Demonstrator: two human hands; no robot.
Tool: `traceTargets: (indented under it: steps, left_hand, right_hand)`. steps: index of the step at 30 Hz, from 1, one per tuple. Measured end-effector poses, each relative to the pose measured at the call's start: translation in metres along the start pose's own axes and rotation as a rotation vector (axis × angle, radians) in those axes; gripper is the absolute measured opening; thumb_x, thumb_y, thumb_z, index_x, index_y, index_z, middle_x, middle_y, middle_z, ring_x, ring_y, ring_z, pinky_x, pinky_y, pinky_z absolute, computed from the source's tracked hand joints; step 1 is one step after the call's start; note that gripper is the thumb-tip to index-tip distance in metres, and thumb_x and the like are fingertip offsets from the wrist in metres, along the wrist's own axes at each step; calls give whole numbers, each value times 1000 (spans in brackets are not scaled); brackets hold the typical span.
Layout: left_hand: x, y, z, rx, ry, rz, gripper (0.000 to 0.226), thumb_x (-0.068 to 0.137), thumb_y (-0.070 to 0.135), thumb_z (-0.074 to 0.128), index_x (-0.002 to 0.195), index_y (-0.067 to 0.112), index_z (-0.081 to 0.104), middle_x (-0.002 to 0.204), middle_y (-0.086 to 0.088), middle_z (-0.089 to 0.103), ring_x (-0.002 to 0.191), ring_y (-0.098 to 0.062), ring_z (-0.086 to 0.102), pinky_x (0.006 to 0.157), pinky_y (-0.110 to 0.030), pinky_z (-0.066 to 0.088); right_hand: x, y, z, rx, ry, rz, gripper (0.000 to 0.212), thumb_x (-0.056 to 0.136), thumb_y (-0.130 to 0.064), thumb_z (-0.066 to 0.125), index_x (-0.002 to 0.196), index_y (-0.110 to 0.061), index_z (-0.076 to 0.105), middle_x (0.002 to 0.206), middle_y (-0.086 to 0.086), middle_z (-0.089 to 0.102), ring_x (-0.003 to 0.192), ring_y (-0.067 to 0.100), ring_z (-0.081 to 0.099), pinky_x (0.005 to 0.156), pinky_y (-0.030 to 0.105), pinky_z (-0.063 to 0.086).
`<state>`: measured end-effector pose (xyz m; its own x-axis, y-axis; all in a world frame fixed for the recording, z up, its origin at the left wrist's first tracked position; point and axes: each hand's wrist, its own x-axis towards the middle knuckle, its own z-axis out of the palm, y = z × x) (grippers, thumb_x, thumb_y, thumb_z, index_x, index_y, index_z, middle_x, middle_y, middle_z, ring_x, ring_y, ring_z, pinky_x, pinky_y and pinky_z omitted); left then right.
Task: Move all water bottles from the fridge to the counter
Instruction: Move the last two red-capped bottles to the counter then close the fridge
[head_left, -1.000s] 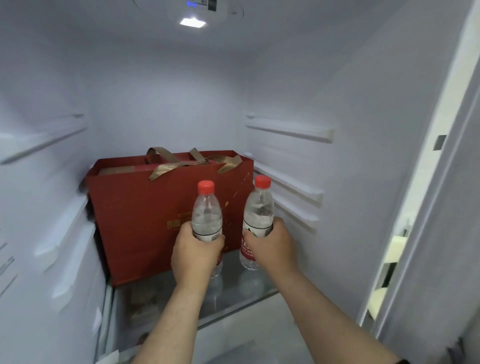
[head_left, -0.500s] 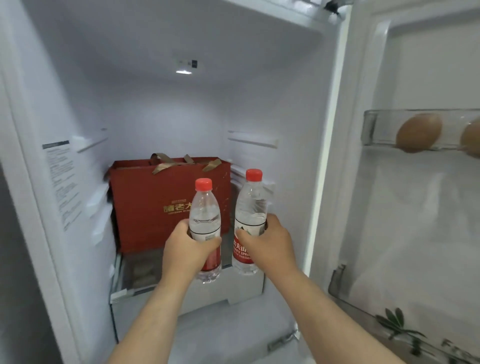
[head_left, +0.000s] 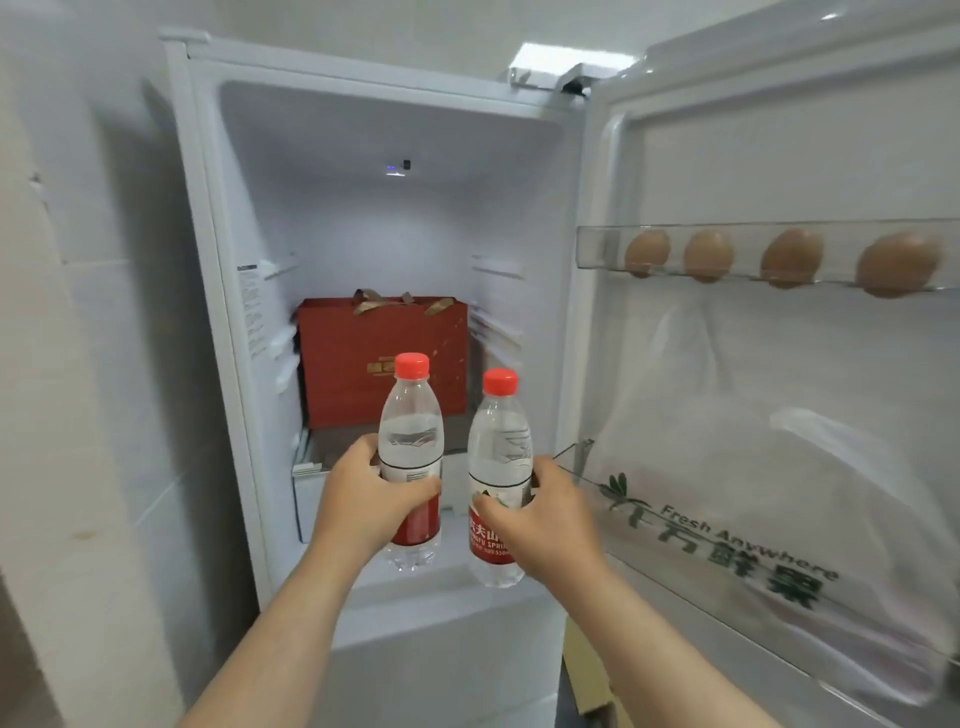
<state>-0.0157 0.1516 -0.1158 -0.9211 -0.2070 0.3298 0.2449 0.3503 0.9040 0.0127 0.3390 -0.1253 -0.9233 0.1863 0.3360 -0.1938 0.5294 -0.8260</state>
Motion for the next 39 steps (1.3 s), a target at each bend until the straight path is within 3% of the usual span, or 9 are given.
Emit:
traceTargets:
  steps: [5, 13, 16, 20, 23, 27, 32, 34, 39]
  left_hand:
    - [-46, 28, 6, -46, -91, 49, 48, 67, 16, 88, 104, 31, 62, 91, 15, 71, 83, -3, 67, 64, -24, 50]
    - [-87, 62, 58, -147, -359, 141, 51, 62, 12, 92, 95, 38, 63, 91, 10, 74, 84, -12, 70, 68, -32, 54]
    - [-102, 78, 87, -217, -494, 148, 53, 51, 25, 92, 97, 34, 67, 86, 8, 76, 78, -9, 71, 68, -34, 55]
    - [-137, 105, 120, -321, -668, 206, 45, 53, 28, 88, 95, 31, 71, 85, 23, 74, 75, -3, 70, 64, -29, 51]
    - [-166, 127, 139, -368, -757, 264, 46, 46, 36, 83, 90, 34, 71, 85, 18, 75, 75, -1, 70, 66, -31, 53]
    - [-206, 159, 170, -384, -873, 339, 48, 57, 14, 93, 95, 31, 71, 87, 13, 77, 78, -8, 72, 73, -38, 58]
    - [-279, 204, 213, -432, -1019, 365, 44, 67, 2, 86, 95, 32, 68, 85, 21, 74, 74, 3, 69, 63, -24, 51]
    - [-311, 221, 231, -453, -1079, 361, 45, 67, 5, 87, 98, 33, 70, 85, 16, 76, 75, 0, 71, 65, -25, 52]
    - [-394, 264, 276, -509, -1221, 372, 52, 62, 16, 91, 107, 32, 69, 91, 9, 77, 82, -7, 73, 74, -33, 57]
  right_hand:
    - [-43, 0, -40, 19, 38, 11, 28, 70, -43, 76, 90, -43, 57, 87, -20, 66, 84, -3, 61, 75, 26, 54]
    - [-104, 13, -127, -56, 234, 135, 33, 67, -46, 76, 95, -38, 61, 89, -17, 69, 86, -2, 63, 79, 29, 56]
    - [-133, 19, -161, -69, 348, 179, 37, 65, -49, 76, 98, -39, 61, 90, -18, 69, 86, -2, 63, 79, 29, 56]
    - [-177, 24, -208, -135, 484, 222, 40, 61, -50, 74, 97, -40, 60, 88, -17, 70, 84, -1, 65, 76, 28, 58]
    - [-211, 22, -239, -190, 565, 242, 36, 63, -45, 74, 95, -38, 61, 87, -16, 70, 84, -4, 64, 71, 21, 55]
    - [-253, 18, -281, -251, 674, 253, 42, 64, -48, 73, 102, -36, 64, 90, -15, 72, 85, -2, 66, 72, 23, 57]
    - [-320, 21, -342, -301, 777, 290, 41, 72, -40, 80, 106, -42, 56, 95, -21, 67, 88, -5, 64, 67, 11, 50]
    - [-347, 24, -367, -314, 832, 320, 45, 72, -40, 81, 111, -39, 59, 99, -20, 68, 87, -3, 64, 69, 11, 48]
    - [-417, 33, -431, -375, 937, 400, 50, 71, -40, 82, 115, -35, 59, 104, -17, 68, 95, 4, 64, 80, 25, 56]
